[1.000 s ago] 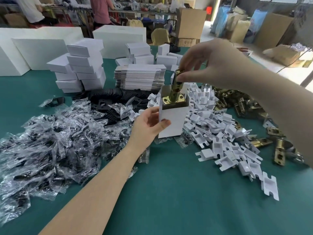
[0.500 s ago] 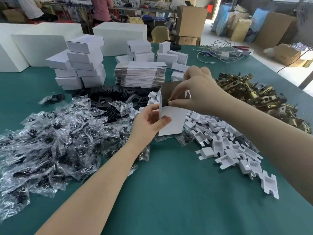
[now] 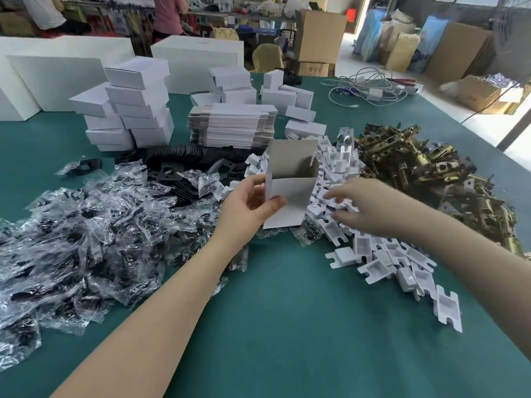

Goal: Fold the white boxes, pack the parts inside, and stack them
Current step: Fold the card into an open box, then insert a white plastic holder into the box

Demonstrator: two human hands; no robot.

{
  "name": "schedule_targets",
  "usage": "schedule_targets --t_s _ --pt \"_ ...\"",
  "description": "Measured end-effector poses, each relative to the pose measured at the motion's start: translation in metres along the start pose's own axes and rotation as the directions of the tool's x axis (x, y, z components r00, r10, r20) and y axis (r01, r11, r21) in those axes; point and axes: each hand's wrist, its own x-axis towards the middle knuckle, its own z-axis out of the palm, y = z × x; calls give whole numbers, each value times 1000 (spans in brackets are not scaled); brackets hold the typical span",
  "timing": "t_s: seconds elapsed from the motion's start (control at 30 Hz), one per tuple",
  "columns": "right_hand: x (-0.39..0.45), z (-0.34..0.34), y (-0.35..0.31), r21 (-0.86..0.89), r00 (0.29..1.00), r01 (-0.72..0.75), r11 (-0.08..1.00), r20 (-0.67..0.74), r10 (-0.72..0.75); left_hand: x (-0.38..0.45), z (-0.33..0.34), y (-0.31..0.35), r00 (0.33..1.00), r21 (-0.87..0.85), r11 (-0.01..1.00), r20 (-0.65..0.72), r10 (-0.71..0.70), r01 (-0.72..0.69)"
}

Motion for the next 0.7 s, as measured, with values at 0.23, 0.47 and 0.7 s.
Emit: schedule_targets --t_s 0.23,0.47,0.7 --pt "9 26 -13 -232 997 28 972 71 -12 -1 -1 1 997 -40 999 -79 11 -14" --pt "5 12 -4 158 996 10 987 -94 5 -2 0 1 997 -30 1000 -76 5 -7" --pt "-20 -15 -13 587 702 233 775 -653 284 -5 -2 2 998 2 999 -40 37 -37"
